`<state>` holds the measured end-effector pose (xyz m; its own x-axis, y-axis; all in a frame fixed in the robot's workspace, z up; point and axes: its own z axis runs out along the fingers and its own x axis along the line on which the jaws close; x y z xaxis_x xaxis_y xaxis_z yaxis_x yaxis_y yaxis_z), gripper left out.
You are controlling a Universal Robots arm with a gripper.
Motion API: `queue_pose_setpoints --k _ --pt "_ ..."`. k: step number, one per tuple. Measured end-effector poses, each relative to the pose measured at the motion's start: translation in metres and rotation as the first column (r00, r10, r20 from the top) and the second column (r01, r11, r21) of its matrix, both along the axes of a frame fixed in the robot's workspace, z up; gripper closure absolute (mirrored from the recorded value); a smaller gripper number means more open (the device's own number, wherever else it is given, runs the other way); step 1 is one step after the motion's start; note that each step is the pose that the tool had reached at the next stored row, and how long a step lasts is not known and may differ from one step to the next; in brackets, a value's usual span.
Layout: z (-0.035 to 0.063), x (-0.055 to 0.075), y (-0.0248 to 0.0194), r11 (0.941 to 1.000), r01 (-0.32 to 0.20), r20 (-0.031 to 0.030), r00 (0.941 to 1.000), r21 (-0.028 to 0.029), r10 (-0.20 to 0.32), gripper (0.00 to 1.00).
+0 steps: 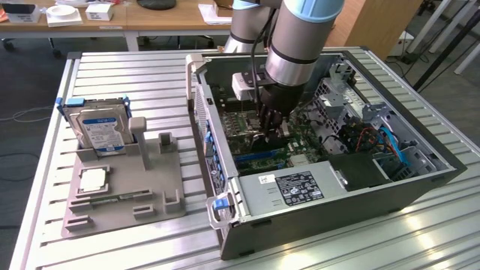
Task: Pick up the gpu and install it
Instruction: 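Insert the gpu into the slot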
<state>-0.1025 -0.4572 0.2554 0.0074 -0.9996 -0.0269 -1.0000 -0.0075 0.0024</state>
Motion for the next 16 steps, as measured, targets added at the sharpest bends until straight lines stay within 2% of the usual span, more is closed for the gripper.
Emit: queue_pose_setpoints --k 5,16 --pt "0.0 0.0 0.0 0.9999 0.001 0.0001 1.0 -0.0135 -0.001 0.73" --pt "-0.001 -0.0001 -0.0013 0.9999 0.001 0.0 1.0 -0.014 -0.001 0.73"
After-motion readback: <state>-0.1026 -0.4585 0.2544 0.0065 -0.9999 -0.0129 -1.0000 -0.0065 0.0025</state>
